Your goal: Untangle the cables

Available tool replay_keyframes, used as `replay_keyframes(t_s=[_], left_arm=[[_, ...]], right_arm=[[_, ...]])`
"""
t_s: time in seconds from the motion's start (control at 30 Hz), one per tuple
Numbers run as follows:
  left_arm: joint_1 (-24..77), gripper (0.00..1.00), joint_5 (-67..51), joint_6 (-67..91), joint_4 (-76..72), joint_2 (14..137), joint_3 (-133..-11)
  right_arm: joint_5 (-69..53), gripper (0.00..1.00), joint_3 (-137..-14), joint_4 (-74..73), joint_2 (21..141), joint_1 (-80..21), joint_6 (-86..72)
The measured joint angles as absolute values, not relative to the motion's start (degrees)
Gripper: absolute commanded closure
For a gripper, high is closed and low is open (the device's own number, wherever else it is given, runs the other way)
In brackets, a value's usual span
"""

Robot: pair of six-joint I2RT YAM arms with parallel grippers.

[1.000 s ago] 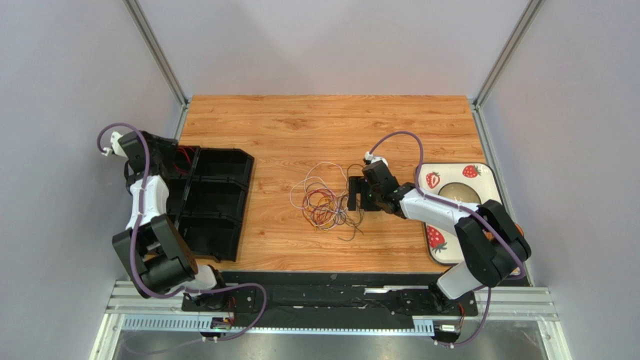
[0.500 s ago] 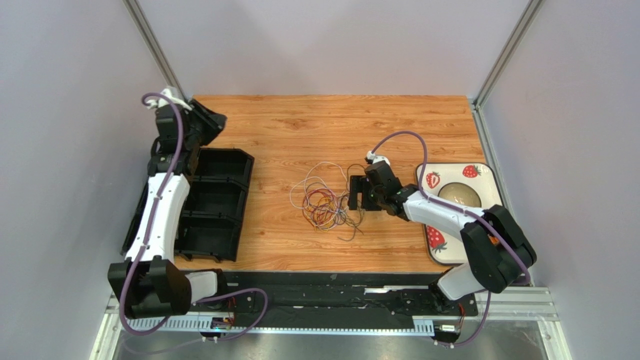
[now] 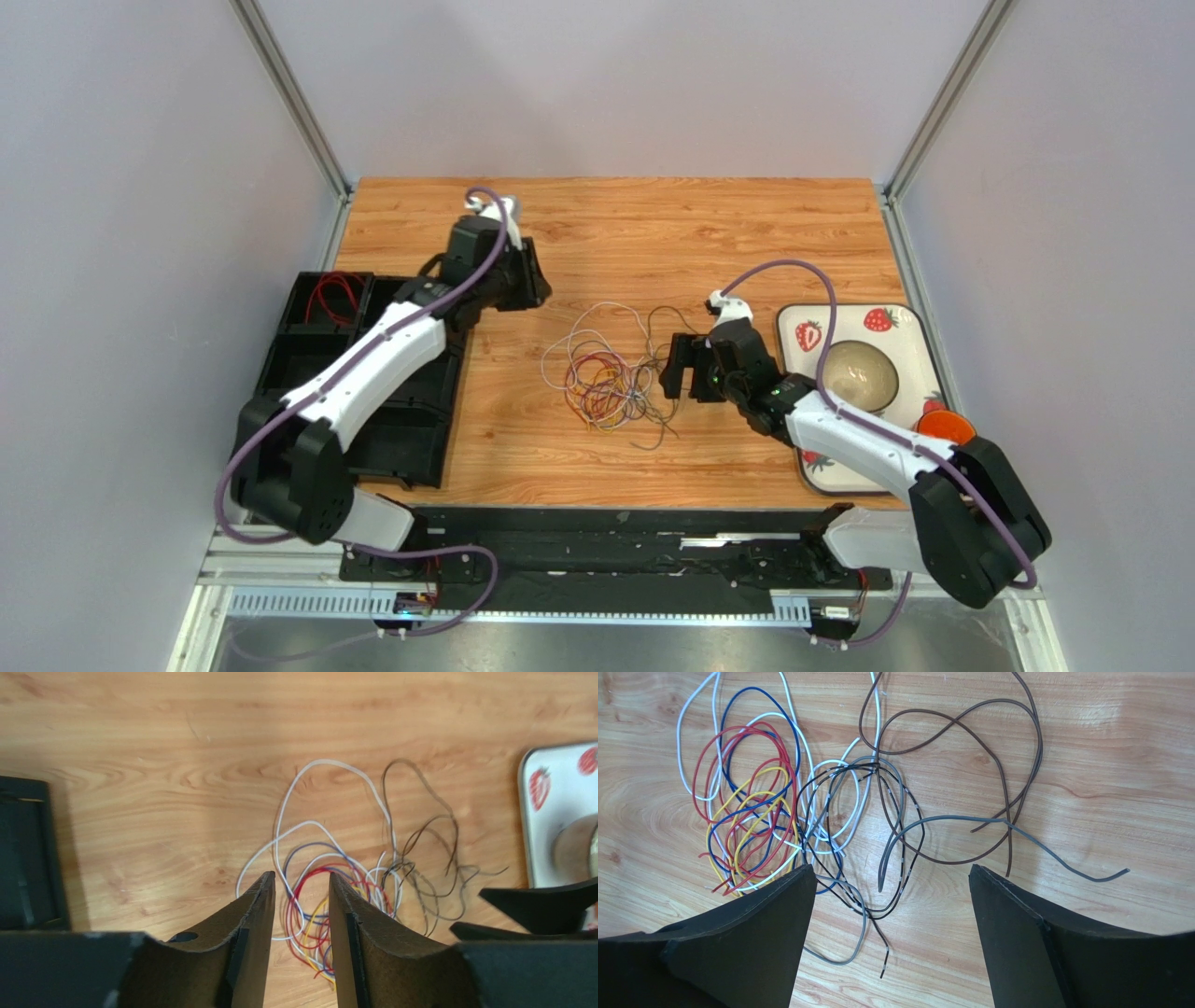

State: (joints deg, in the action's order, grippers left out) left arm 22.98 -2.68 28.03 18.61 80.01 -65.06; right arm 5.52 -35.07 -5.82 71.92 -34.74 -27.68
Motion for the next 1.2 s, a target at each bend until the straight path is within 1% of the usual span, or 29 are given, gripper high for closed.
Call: replay_keyframes(t_s=[0.17,0.37,0.5,0.63,0.8,1.0,1.1,1.2], left_arm=[[26.1,0.6,-3.8,25.6,18.5,90.7,-66.8],[32.7,0.65,-2.7,23.2,17.1,97.5,-69.6],[36.2,0.63,-4.1,22.7,12.8,98.0,-67.9],[36.2,0.61,-8.6,21.3,7.9,97.5,-64.4],[36.8,0.6,-16.0,18.6,4.0,97.6,-63.9],[41.0,0.6,-21.6,15.0,-0.9,97.6,-62.4],[42.9,0.59,-22.4,13.9,-1.0,97.6,-62.3],[44.7,0.6,-17.3,14.2,-0.5,97.6,-62.3]], right_arm=[[6.0,0.15,-34.4,-4.4,71.1,-34.6,-28.1],[7.4,0.13,-29.1,-1.4,66.0,-31.8,-30.9],[8.1,0.13,-26.8,0.1,63.8,-29.1,-33.1],[8.1,0.13,-26.5,1.0,63.7,-28.7,-33.9],[8.6,0.09,-26.0,1.6,63.2,-28.3,-35.3],[11.7,0.07,-22.6,2.9,58.7,-27.7,-37.6],[12.4,0.07,-22.4,3.4,58.5,-27.7,-38.2],[12.5,0.07,-22.4,3.8,58.5,-27.7,-38.2]])
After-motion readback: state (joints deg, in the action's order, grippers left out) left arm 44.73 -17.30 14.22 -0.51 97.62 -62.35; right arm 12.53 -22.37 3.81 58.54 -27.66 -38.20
